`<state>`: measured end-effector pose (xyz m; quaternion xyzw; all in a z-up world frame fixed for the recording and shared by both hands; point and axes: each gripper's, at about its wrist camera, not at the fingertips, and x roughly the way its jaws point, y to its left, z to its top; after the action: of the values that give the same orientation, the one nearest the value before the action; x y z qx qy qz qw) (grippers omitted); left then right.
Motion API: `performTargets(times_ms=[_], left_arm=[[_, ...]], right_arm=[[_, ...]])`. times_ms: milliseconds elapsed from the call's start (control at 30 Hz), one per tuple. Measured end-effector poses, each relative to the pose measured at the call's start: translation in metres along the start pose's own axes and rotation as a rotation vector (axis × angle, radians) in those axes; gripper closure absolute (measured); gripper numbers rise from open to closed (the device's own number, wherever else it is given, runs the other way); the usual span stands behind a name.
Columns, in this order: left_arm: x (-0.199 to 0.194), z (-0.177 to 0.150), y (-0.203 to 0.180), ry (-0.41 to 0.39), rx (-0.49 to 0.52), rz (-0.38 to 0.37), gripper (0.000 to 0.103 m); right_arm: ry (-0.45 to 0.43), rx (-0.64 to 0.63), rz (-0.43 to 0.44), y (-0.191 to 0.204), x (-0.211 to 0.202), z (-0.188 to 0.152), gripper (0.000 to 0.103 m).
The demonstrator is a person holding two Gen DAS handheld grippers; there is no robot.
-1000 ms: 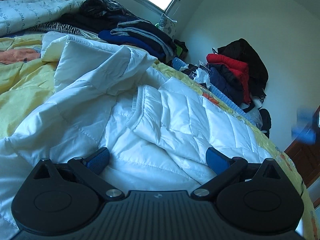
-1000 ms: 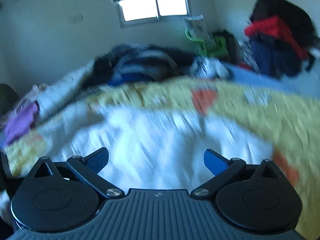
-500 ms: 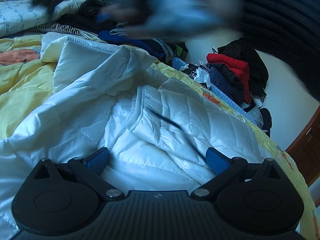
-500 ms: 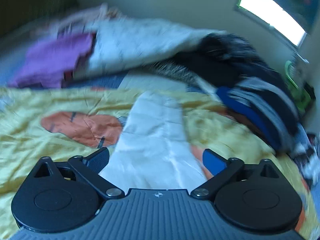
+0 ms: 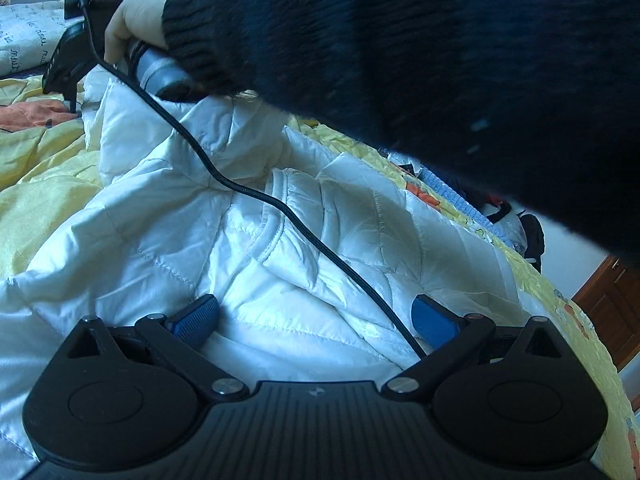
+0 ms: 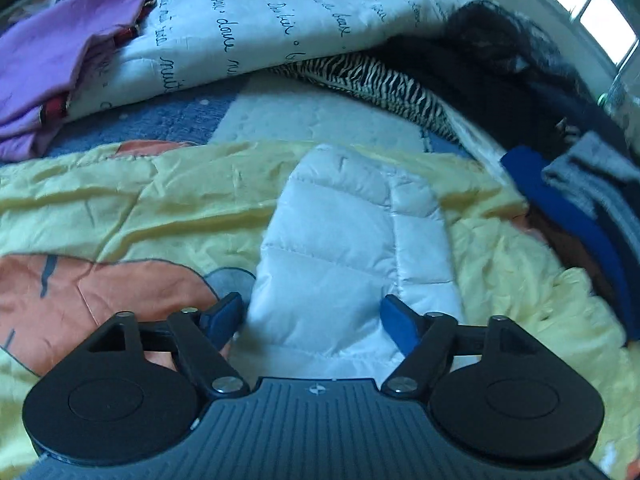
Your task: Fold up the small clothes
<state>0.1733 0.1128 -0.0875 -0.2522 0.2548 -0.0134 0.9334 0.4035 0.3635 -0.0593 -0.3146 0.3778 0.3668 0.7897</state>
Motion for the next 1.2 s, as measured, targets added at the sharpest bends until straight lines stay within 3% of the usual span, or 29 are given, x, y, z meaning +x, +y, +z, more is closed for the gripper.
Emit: performTargets(times_ms=[67, 133, 167, 200, 233, 433, 567, 700, 867, 967, 1067, 1200], left_arm=[[0.0, 0.0, 0.0, 0.0, -0.001, -0.001, 0.0], [0.0, 0.001, 0.0, 0.0, -0.002, -0.003, 0.0], [0.0, 0.001, 0.001, -0.001, -0.003, -0.004, 0.0], [0.0, 0.001, 0.001, -0.001, -0.003, -0.004, 0.0], [0.0, 0.001, 0.001, 0.0, -0.002, -0.003, 0.0], [-0.001, 0.002, 0.005, -0.001, -0.005, -0.01, 0.0], [-0.001, 0.004, 0.011, -0.001, -0.013, -0.02, 0.0], [-0.001, 0.004, 0.015, -0.002, -0.018, -0.025, 0.0], [-0.002, 0.003, 0.017, -0.002, -0.022, -0.028, 0.0], [-0.002, 0.004, 0.018, -0.003, -0.028, -0.031, 0.0], [-0.002, 0.003, 0.016, -0.005, -0.037, -0.036, 0.0], [-0.002, 0.004, 0.016, -0.009, -0.053, -0.044, 0.0]], right_arm=[[-0.002, 0.011, -0.007, -0.001, 0.008, -0.003, 0.017], [0.0, 0.047, 0.011, -0.007, 0.016, -0.009, 0.033], [-0.015, 0.084, 0.017, -0.011, 0.016, -0.011, 0.046], [-0.029, 0.112, 0.015, -0.016, 0.015, -0.011, 0.071], [-0.043, 0.142, 0.006, -0.021, 0.013, -0.011, 0.079], [-0.139, 0.329, 0.106, -0.06, -0.029, -0.016, 0.086], [-0.257, 0.442, 0.187, -0.092, -0.083, -0.034, 0.087], [-0.385, 0.533, 0.204, -0.132, -0.149, -0.067, 0.087], [-0.574, 0.701, 0.191, -0.185, -0.247, -0.154, 0.086], [-0.697, 0.836, 0.153, -0.204, -0.298, -0.239, 0.085], [-0.754, 0.961, 0.096, -0.203, -0.32, -0.329, 0.084], [-0.778, 1.039, -0.036, -0.184, -0.315, -0.427, 0.084]])
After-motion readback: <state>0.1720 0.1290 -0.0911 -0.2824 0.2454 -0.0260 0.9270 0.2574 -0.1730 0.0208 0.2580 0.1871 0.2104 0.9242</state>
